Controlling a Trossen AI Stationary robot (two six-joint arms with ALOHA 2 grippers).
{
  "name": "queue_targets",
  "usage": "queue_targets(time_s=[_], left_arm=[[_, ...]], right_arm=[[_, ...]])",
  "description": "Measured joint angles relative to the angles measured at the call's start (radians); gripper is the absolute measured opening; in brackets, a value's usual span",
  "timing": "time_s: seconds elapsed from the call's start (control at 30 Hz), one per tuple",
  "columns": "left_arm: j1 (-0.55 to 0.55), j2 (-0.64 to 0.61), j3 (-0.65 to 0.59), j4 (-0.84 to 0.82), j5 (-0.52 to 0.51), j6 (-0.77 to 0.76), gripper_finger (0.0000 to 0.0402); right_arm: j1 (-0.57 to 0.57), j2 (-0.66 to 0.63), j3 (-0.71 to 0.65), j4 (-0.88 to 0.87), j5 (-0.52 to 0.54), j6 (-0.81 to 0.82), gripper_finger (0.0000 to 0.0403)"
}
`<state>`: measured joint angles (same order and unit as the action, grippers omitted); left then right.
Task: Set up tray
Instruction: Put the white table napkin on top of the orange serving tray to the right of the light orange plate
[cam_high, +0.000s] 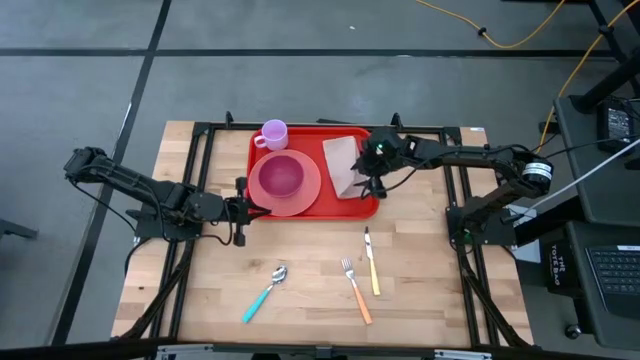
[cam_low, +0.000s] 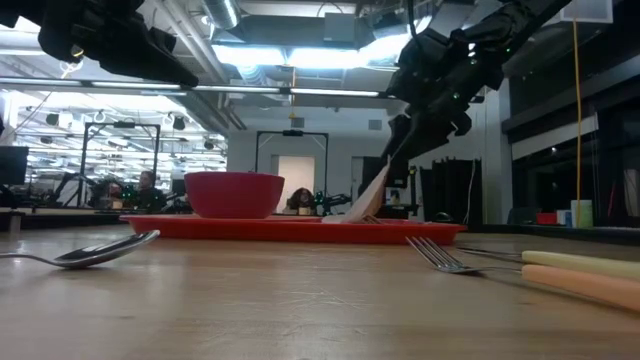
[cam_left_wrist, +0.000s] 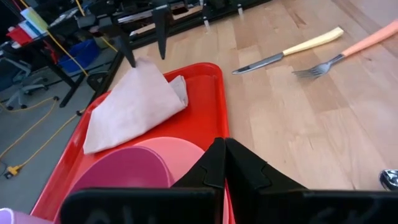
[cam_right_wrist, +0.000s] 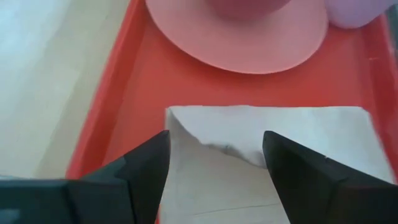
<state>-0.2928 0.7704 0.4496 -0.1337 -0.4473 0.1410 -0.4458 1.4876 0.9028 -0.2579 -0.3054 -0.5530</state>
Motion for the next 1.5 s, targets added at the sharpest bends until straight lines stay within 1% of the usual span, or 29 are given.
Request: queue_targets(time_s=[0.07, 0.23, 0.43, 0.73, 0.9, 0.97, 1.2, 1.37, 1.5], left_arm=[[0.000, 0.000, 0.000, 0.000, 0.000, 0.000, 0.0003], [0.000, 0.000, 0.000, 0.000, 0.000, 0.000, 0.0004], [0.000, 0.000, 0.000, 0.000, 0.000, 0.000, 0.0001], [0.000, 0.000, 0.000, 0.000, -0.002, 0.001, 0.0003], [0.000, 0.000, 0.000, 0.000, -0.003, 0.000, 0.0001], [0.000, 0.000, 0.000, 0.001, -0.003, 0.000, 0.0003], [0.000, 0.000, 0.000, 0.002, -0.003, 0.001, 0.0002], [0.000, 0.000, 0.000, 0.003, -0.003, 0.000, 0.0003], [0.000, 0.000, 0.000, 0.003, -0.003, 0.000, 0.0005]], right_arm=[[0.003, 0.000, 0.000, -0.019, -0.020, 0.026, 0.0260], [0.004, 0.001, 0.000, -0.061, -0.021, 0.105, 0.0260], [0.004, 0.001, -0.022, -0.070, 0.015, 0.134, 0.0260], [0.004, 0.001, -0.143, 0.058, 0.024, 0.191, 0.0260], [0.004, 0.010, -0.178, 0.085, 0.025, 0.241, 0.0260], [0.004, 0.028, -0.188, 0.102, 0.046, 0.266, 0.0260], [0.004, 0.131, -0.179, 0.133, 0.051, 0.285, 0.0260], [0.004, 0.167, -0.140, 0.094, 0.051, 0.289, 0.0260], [0.004, 0.185, -0.111, 0.036, 0.061, 0.361, 0.0260]])
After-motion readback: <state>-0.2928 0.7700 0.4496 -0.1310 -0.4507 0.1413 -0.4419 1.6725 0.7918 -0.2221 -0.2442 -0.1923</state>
